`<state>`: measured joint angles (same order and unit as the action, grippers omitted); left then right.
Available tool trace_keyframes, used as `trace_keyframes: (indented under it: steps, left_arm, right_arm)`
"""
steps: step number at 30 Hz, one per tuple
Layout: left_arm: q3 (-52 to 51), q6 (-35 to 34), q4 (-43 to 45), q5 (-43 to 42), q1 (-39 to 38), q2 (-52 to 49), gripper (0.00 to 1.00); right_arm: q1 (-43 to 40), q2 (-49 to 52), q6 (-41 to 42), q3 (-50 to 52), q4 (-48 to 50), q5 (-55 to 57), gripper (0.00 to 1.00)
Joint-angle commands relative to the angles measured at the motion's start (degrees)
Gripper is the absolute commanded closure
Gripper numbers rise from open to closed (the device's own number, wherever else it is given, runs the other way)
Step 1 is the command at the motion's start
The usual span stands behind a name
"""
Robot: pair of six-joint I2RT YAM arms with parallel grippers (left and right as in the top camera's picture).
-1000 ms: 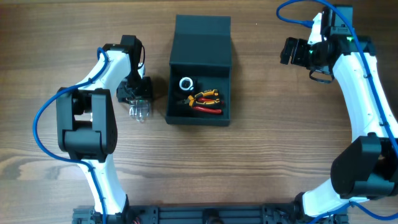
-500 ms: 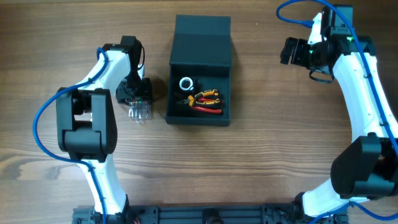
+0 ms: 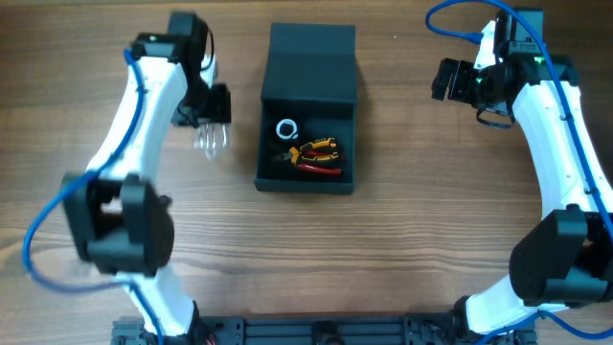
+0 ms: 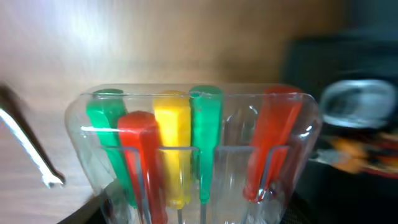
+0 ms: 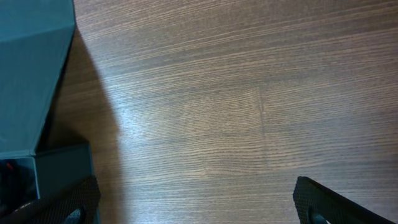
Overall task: Pack container
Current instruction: 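Carry the pack into the green box and open the left gripper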
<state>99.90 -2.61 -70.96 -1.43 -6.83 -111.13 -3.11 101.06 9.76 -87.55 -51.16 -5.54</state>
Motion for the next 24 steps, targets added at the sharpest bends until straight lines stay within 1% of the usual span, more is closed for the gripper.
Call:
trace_keyframes:
  steps: [1, 2, 4, 10, 16, 24]
  left_arm:
    - [3.1, 17.5, 0.3, -3.5, -6.5, 9.4, 0.96]
    - [3.1, 27.9, 0.4, -3.5, -10.6, 12.0, 0.96]
    - [3.1, 36.7, 0.6, -3.5, -14.7, 13.4, 0.96]
    - [3.1, 53.5, 4.3, -3.5, -24.0, 12.2, 0.96]
    - [3.1, 60.3, 5.6, -3.5, -24.5, 7.2, 0.96]
    - [3.1, 64.0, 6.8, -3.6, -23.2, -1.1, 0.96]
  right_arm:
    - [-0.3, 0.6, -0.8, -0.1, -0.2, -0.1, 0.0]
    - [-0.3, 0.6, -0.7, -0.1, -0.2, -0.1, 0.0]
    - [-0.3, 0.6, -0.7, -0.1, -0.2, -0.1, 0.0]
    - [-0.3, 0.6, -0.7, -0.1, -0.5, -0.1, 0.0]
    - [-0.3, 0.6, -0.7, -0.1, -0.8, -0.1, 0.0]
    - [-0.3, 0.6, -0.7, -0.1, -0.7, -0.1, 0.0]
